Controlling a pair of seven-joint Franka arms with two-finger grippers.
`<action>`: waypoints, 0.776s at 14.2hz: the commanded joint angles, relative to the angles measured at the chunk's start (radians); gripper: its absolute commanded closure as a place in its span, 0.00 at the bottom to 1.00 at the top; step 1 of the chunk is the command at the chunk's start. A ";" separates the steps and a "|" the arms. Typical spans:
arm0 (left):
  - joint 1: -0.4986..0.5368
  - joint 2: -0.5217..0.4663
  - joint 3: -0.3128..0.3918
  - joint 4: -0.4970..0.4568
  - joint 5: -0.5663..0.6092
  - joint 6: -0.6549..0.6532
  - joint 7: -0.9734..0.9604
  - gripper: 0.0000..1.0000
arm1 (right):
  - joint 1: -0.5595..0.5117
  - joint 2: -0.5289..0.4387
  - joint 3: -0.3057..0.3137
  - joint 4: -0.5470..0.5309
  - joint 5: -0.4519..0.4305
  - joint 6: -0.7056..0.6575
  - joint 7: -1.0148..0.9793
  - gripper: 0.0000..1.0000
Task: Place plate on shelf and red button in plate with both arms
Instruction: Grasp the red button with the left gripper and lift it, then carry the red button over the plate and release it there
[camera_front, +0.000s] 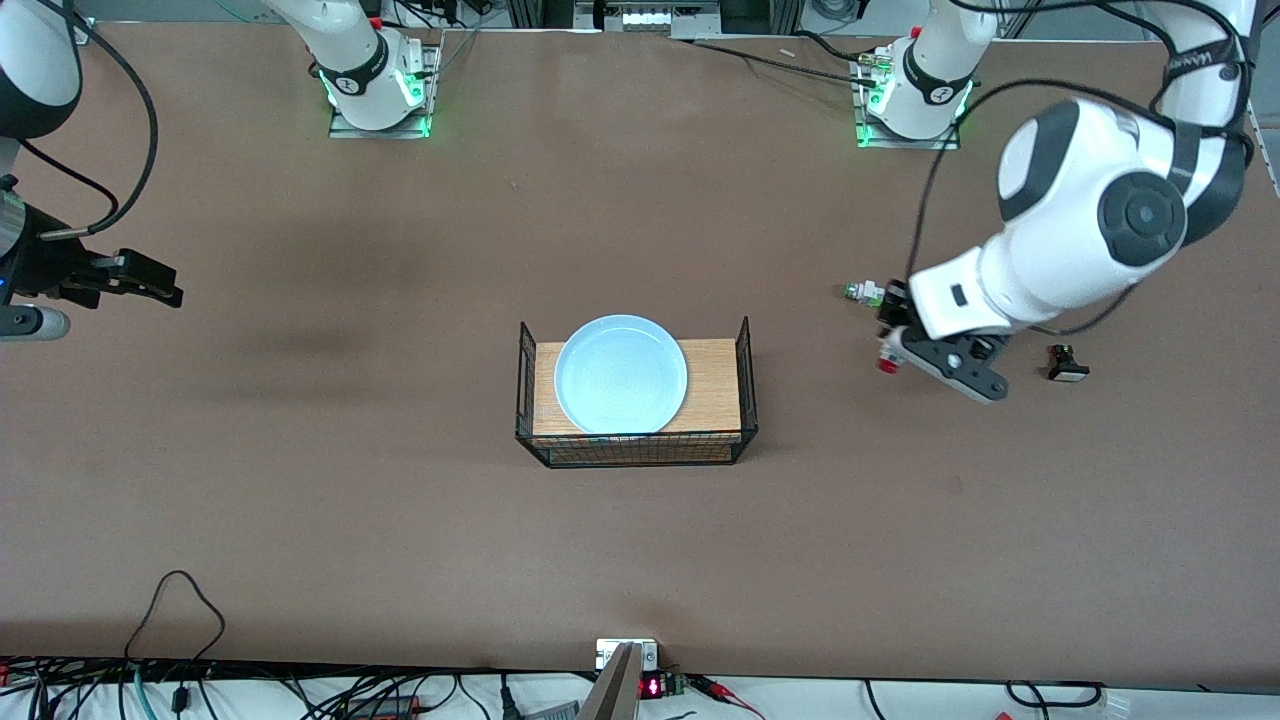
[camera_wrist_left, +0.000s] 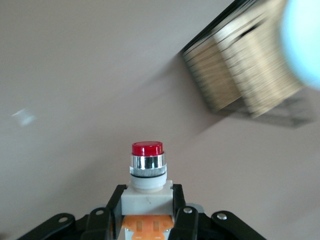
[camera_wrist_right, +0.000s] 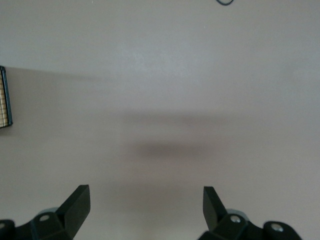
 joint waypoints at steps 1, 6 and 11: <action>-0.089 0.095 -0.070 0.167 -0.027 -0.043 -0.276 0.78 | 0.014 -0.096 -0.014 -0.114 -0.013 0.024 0.008 0.00; -0.349 0.369 -0.046 0.475 0.147 0.018 -0.574 0.78 | 0.015 -0.096 -0.011 -0.080 -0.007 -0.023 0.031 0.00; -0.463 0.508 -0.009 0.475 0.350 0.223 -0.801 0.77 | 0.021 -0.093 -0.009 -0.046 -0.007 -0.055 0.044 0.00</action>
